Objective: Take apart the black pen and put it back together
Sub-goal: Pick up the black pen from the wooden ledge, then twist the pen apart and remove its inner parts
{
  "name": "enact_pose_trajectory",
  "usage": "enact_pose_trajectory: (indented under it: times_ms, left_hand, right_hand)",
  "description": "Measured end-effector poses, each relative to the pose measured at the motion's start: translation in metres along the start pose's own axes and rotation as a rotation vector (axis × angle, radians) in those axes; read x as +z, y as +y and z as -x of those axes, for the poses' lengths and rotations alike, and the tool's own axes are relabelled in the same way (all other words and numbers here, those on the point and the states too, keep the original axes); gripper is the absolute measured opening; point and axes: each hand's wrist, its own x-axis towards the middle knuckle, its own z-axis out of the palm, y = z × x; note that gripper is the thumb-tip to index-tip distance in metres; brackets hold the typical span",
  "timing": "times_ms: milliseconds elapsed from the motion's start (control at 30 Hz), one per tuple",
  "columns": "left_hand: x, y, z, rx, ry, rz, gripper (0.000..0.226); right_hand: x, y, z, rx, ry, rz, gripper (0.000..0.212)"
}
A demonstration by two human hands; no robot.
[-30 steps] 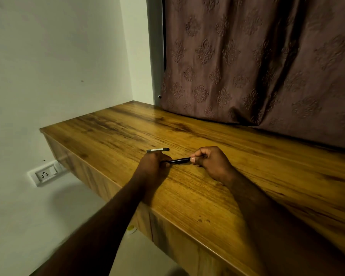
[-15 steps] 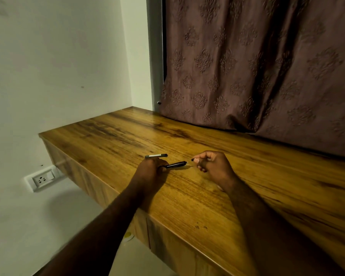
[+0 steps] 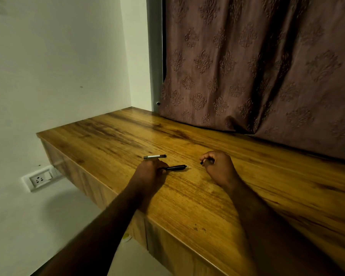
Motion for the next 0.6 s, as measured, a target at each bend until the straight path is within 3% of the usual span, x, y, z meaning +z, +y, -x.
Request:
enact_pose_trajectory:
  times_ms: [200, 400, 600]
  left_hand:
    - [-0.0013, 0.0014, 0.0001, 0.005, -0.007, 0.004, 0.041]
    - [-0.0007, 0.0011, -0.0017, -0.055, -0.044, -0.035, 0.025]
    - [-0.0008, 0.0023, -0.0015, -0.071, -0.055, -0.028, 0.03]
  right_hand:
    - [0.0044, 0.0032, -0.0047, -0.07, -0.075, 0.26, 0.02]
    - [0.0048, 0.0023, -0.0039, -0.101, -0.111, 0.3, 0.023]
    - [0.0048, 0.004, -0.0034, -0.113, -0.117, 0.309, 0.027]
